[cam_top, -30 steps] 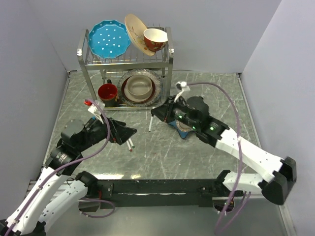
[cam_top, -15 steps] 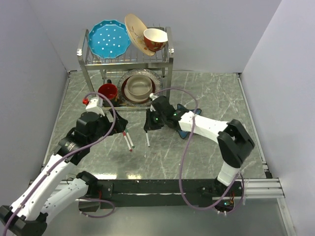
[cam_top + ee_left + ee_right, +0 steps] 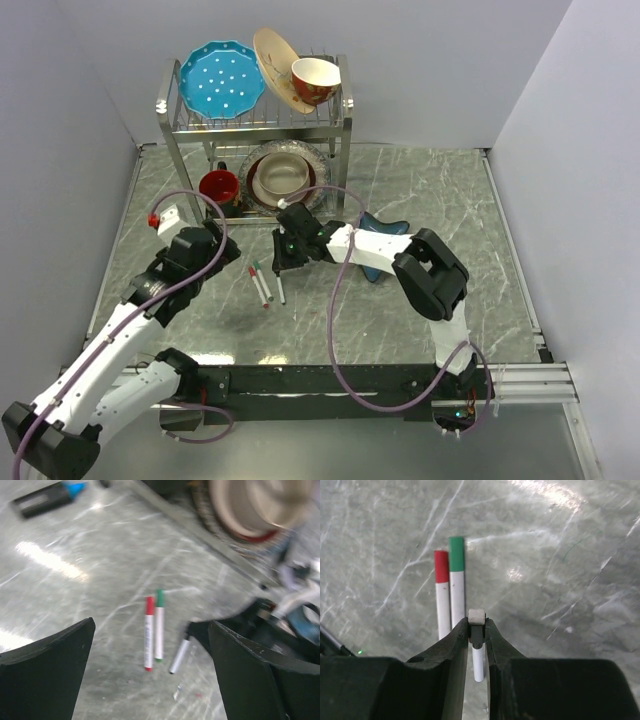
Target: Insert the pens into the pen caps
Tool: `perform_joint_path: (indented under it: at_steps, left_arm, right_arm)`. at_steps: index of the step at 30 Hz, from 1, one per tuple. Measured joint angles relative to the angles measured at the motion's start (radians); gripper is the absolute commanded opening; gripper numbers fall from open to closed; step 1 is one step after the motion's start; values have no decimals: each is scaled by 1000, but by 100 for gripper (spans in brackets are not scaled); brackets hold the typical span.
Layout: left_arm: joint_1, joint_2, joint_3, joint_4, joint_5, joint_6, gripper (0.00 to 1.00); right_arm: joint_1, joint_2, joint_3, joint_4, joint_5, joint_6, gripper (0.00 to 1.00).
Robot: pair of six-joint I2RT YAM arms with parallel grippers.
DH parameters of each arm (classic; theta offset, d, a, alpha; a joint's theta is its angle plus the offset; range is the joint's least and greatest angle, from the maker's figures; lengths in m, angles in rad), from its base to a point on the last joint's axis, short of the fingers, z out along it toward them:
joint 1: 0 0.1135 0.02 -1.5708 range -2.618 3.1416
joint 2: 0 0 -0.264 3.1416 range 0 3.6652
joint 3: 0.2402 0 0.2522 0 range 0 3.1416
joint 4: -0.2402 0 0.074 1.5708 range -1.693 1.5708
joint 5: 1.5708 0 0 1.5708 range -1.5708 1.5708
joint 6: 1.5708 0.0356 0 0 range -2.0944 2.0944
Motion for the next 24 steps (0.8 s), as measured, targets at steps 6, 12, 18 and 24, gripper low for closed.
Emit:
perform_joint_path:
  at_steps: [6, 12, 18, 24]
  left_arm:
    - [99, 40, -39, -64, -57, -135, 99]
    - [316, 69, -42, -78, -33, -214, 99]
    - [504, 150, -37, -57, 32, -196, 99]
    - [682, 294, 16, 33, 161, -8, 99]
  right_arm:
    - [-3, 26, 33, -24, 37, -1, 35]
    - [-6, 27, 37, -35, 47, -14, 46]
    - [-8, -95, -97, -4, 53, -36, 48]
    - [-8, -362, -328, 58, 33, -43, 49]
